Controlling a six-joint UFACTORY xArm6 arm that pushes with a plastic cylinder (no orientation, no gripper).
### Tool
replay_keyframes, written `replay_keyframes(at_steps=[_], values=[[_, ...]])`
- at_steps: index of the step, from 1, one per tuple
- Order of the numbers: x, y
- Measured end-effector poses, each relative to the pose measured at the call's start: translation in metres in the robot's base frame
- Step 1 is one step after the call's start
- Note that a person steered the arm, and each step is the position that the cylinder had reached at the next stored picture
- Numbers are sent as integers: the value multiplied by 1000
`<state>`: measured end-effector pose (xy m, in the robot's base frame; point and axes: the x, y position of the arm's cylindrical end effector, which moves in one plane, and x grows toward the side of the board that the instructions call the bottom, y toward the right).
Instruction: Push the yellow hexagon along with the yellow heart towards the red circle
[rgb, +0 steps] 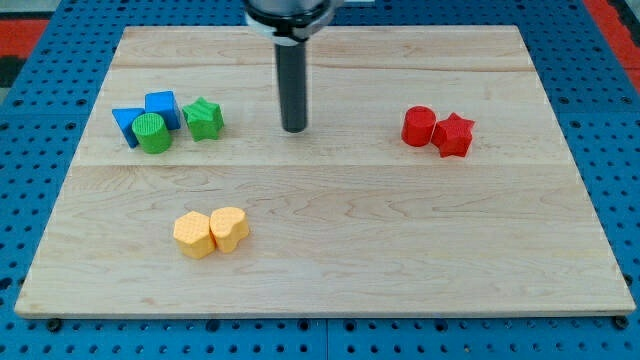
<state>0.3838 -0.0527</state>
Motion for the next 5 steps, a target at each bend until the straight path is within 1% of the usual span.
replay_keyframes(at_steps=[1,2,3,4,5], values=[[0,-73],[0,-100],[6,-77],[65,-10],[150,15]])
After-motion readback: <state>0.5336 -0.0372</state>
